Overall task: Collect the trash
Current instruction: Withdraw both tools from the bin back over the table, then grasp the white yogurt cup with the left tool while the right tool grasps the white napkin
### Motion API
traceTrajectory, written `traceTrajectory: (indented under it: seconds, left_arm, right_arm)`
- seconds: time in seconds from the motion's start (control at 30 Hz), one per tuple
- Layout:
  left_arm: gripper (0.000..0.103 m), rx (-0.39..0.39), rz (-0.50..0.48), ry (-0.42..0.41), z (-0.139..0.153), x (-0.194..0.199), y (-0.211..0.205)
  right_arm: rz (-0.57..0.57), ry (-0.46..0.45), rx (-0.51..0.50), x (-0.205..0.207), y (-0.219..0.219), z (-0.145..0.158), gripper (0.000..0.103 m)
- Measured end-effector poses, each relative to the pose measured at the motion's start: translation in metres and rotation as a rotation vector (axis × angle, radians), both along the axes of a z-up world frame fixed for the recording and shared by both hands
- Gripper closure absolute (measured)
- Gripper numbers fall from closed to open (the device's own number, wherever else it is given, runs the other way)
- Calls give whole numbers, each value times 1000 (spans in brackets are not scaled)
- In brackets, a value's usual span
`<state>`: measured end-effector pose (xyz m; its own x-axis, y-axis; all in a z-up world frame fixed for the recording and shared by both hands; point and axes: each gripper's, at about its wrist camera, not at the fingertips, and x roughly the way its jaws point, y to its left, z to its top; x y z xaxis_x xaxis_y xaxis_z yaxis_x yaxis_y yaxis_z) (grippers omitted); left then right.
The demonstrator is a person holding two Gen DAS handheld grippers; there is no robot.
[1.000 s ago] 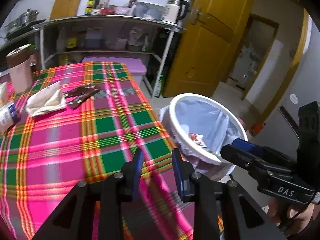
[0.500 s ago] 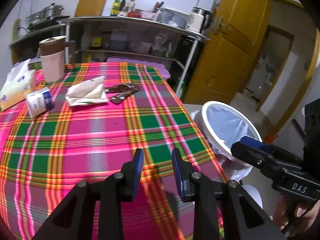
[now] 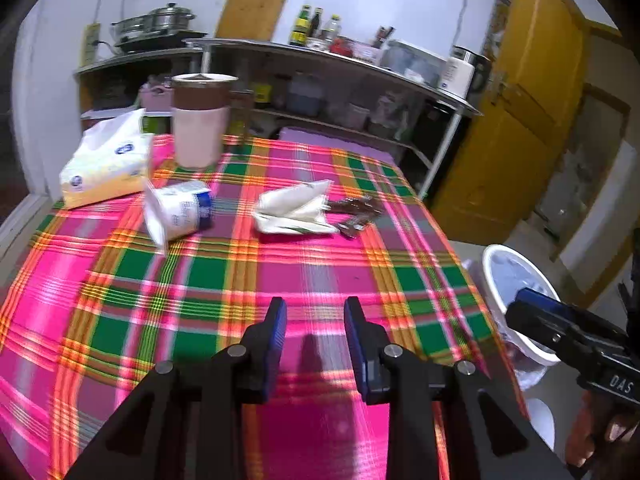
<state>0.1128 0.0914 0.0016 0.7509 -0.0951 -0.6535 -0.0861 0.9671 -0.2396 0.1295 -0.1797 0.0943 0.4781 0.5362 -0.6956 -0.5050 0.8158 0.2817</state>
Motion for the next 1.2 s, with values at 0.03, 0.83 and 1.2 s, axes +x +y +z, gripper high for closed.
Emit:
traceTrajectory:
  seconds: [0.03,0.83,1.2]
  left_arm:
    - [70,0,14,0,0,1,7]
    - [66,-15,160,58,-32,72,103]
    - [85,-59,138,58,-41,94,114]
  right_arm:
    - [8,4,-1,2,6,-1,45]
    - [90,64,-21,62,87,-23,45]
    - [114,68,-22,84,122,-31,45]
